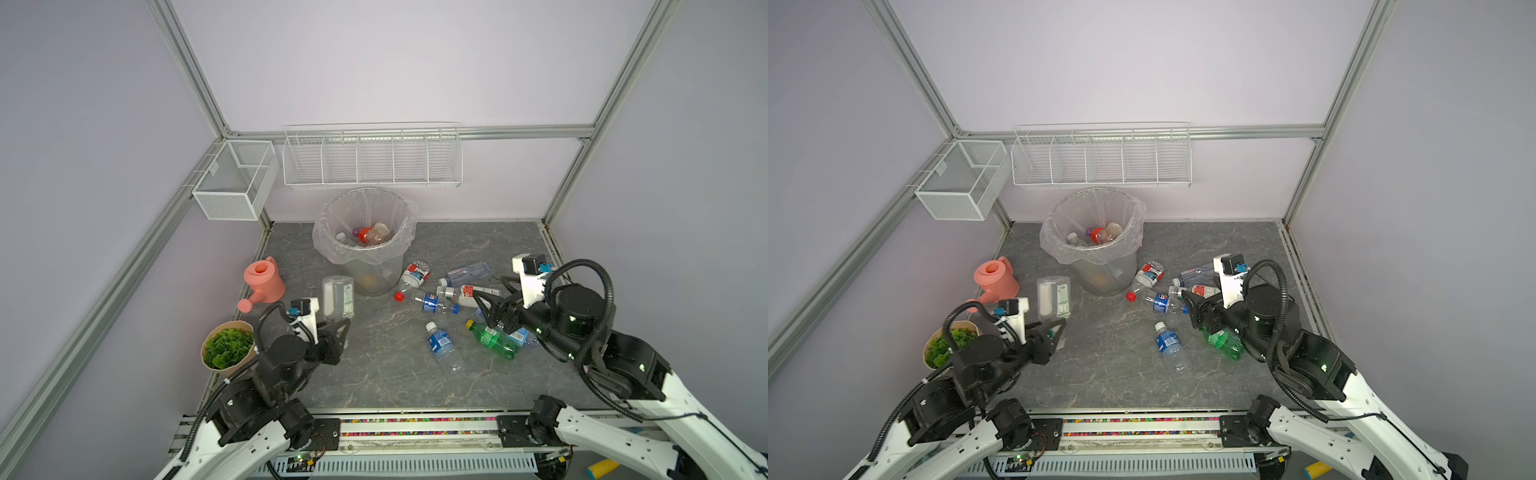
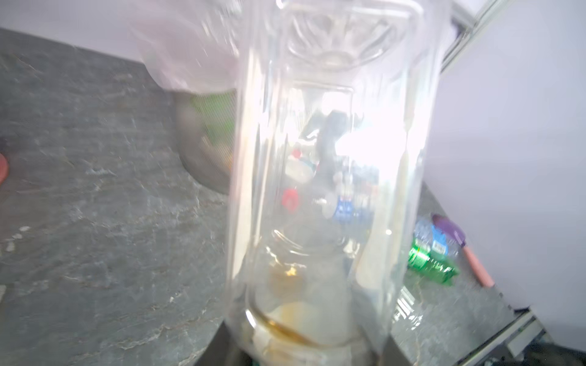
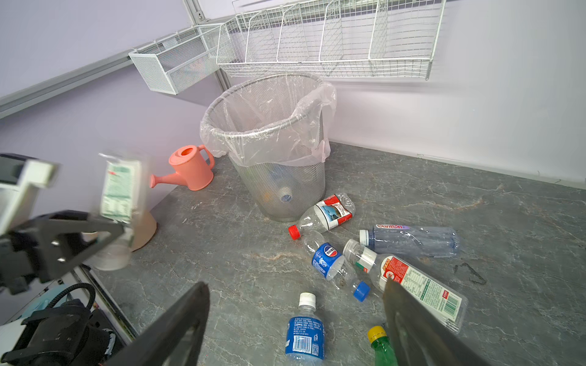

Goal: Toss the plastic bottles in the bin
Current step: 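Lift the green-cap bottle upright with the left gripper over the bin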

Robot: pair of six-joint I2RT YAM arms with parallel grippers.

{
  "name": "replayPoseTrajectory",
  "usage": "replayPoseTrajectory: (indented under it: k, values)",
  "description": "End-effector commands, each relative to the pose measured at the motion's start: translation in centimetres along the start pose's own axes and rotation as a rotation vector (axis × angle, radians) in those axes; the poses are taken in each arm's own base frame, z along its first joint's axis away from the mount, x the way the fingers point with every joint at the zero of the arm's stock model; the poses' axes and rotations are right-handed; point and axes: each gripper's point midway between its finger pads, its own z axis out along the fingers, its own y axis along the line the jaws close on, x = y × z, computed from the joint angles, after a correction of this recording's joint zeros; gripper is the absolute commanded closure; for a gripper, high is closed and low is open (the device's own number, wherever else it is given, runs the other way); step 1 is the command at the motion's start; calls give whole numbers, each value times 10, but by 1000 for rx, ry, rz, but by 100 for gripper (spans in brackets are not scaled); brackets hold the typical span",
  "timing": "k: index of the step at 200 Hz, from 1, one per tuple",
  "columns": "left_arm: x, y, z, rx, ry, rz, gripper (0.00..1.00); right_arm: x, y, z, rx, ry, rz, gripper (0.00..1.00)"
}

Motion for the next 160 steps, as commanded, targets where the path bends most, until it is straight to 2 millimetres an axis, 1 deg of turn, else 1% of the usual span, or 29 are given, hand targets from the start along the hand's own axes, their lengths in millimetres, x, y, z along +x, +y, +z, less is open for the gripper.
replayPoseTrajectory:
  k: [1, 15, 31, 41, 43, 45, 49, 63, 75, 89, 107, 128, 132, 137, 149, 154, 160]
  values:
    - [-55, -4, -28, -49, -125, 35, 74, -4, 0, 1, 0, -20, 19, 12]
    - [-90, -20, -33, -54, -168, 89, 74, -7, 2, 1, -9, -23, 25, 12]
    - [-122, -36, -24, -95, -193, 185, 73, -10, 4, 0, -18, -26, 28, 12]
    - [-139, -42, -12, -149, -189, 246, 73, -11, 5, -1, -22, -25, 29, 12]
    - [-144, -44, -13, -153, -198, 251, 73, -11, 5, -1, -22, -25, 30, 12]
    - [-145, -46, -6, -165, -184, 265, 73, -12, 5, -2, -23, -25, 29, 12]
    - [-149, -50, 2, -178, -179, 282, 73, -12, 5, -3, -23, -26, 30, 12]
    - [-169, -64, 20, -198, -193, 294, 73, -12, 5, -6, -26, -20, 33, 12]
    - [-180, -72, 38, -189, -194, 296, 73, -11, 4, -10, -28, -21, 38, 11]
    - [-192, -67, 62, -185, -184, 261, 73, -9, 2, -14, -26, -18, 39, 11]
    - [-202, -50, 96, -197, -157, 215, 73, -5, -1, -18, -19, -10, 39, 12]
    - [-203, -29, 139, -245, -79, 221, 72, -3, -3, -23, -14, -7, 37, 11]
    - [-201, -26, 147, -249, -54, 229, 70, -3, -4, -24, -14, -9, 39, 12]
    - [-195, -22, 160, -256, -4, 239, 64, -4, -4, -25, -14, -11, 40, 12]
    - [-184, -10, 183, -305, 112, 260, 37, -4, -4, -27, -15, -18, 43, 12]
    - [-179, -6, 190, -328, 157, 266, 31, -5, -5, -28, -15, -20, 44, 11]
    - [-180, -5, 191, -346, 190, 267, 26, -4, -5, -29, -16, -21, 45, 11]
